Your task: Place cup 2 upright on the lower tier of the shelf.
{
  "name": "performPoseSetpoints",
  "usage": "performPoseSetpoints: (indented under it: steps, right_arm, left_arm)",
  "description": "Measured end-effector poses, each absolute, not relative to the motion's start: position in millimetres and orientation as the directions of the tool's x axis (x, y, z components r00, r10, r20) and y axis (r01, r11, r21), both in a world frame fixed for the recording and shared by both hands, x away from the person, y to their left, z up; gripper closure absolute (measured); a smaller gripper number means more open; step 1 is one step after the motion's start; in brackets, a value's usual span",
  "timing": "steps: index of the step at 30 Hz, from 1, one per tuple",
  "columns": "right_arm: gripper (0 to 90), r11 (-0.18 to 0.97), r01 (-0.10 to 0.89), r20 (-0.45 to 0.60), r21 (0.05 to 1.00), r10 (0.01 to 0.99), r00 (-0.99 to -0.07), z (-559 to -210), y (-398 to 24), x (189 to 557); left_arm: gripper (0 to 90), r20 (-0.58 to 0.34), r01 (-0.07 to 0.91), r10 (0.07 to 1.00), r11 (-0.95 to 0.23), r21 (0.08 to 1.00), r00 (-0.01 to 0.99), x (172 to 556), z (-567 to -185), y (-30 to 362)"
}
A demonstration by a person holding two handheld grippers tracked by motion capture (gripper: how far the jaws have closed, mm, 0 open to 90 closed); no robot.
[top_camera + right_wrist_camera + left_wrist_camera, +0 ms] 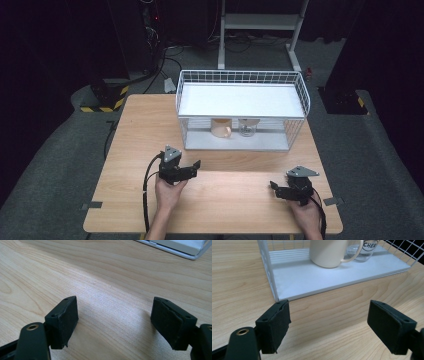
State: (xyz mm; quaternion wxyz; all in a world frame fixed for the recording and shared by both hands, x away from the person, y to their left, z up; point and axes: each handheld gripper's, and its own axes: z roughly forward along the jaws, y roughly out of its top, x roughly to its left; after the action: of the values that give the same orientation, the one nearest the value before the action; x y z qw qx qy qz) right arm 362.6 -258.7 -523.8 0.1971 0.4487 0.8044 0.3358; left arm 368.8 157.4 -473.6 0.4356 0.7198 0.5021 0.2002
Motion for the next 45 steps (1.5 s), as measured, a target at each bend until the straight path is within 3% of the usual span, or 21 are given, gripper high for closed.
performPoseSetpoints:
  steps: [30, 45]
  right_arm:
    - [22.1, 0.372, 0.589, -0.016, 0.717, 0.854, -0.52, -523.8, -258.7, 362.6]
    - [22.1, 0.372, 0.59, -0.016, 0.717, 0.854, -0.519, -523.8, -258.7, 362.6]
  left_arm:
    - [17.8, -0.138, 0.591, 0.922, -0.112, 0.799, 0.362, 347.5, -502.5, 174.9]
    - [17.7, -0.082, 0.613, 0.94, -0.149, 0.776, 0.331, 344.4, -520.4, 176.9]
